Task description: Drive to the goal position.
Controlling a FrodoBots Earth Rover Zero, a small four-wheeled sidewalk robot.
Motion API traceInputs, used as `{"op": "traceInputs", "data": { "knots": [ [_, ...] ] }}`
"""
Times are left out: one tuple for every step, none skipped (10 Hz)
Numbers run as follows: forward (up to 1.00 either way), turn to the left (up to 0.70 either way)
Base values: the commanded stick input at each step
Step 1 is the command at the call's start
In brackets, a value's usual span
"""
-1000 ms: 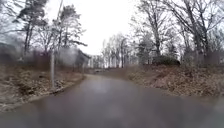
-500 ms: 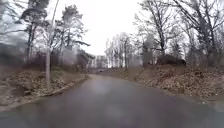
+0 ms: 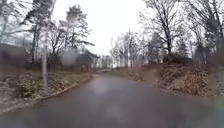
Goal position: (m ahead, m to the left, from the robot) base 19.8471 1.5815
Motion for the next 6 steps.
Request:
{"op": "traceInputs", "data": {
  "knots": [
    [1.00, 0.00],
    [1.00, 0.00],
    [1.00, 0.00],
    [1.00, 0.00],
    [1.00, 0.00],
    [1.00, 0.00]
  ]
}}
